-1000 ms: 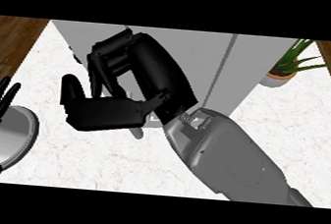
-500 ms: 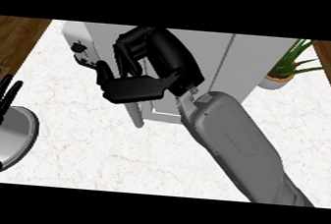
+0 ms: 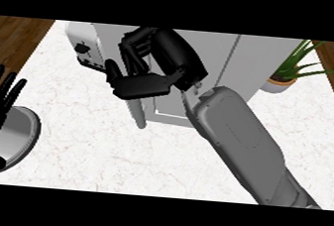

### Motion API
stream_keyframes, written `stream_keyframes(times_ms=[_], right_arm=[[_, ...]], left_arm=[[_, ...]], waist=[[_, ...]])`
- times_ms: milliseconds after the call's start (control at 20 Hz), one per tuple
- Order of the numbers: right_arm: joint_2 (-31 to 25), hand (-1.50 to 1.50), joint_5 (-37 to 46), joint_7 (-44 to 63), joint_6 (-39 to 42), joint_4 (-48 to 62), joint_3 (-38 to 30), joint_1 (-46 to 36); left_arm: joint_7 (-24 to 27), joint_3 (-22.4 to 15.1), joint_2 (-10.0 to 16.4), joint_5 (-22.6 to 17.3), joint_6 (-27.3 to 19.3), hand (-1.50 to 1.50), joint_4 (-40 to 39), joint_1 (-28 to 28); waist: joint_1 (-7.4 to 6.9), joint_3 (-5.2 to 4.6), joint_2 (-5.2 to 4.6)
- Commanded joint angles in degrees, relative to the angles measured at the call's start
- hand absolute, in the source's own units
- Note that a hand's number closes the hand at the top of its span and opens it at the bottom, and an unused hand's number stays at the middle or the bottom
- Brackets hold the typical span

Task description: Pick up the wine, place it into the cabinet and close the cabinet

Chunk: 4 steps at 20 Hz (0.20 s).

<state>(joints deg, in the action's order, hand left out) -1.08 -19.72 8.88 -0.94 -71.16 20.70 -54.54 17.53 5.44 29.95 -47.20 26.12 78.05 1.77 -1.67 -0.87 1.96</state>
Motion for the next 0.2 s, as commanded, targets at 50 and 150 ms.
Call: stream_keyframes(times_ms=[50, 150], right_arm=[[-4.27, 1.5, 1.52, -0.71, -1.66, 9.07, -6.36, -2.76], [-3.2, 1.5, 2.37, -2.79, -1.65, 9.86, -5.28, -1.37]], left_arm=[[0.23, 1.44, 1.24, 0.24, 0.61, -1.5, -1.29, 1.2], [-1.04, 1.57, 2.0, -0.61, 0.94, -1.5, -1.54, 2.03]], waist=[[0.46, 0.8, -2.56], [0.49, 0.82, -2.62]])
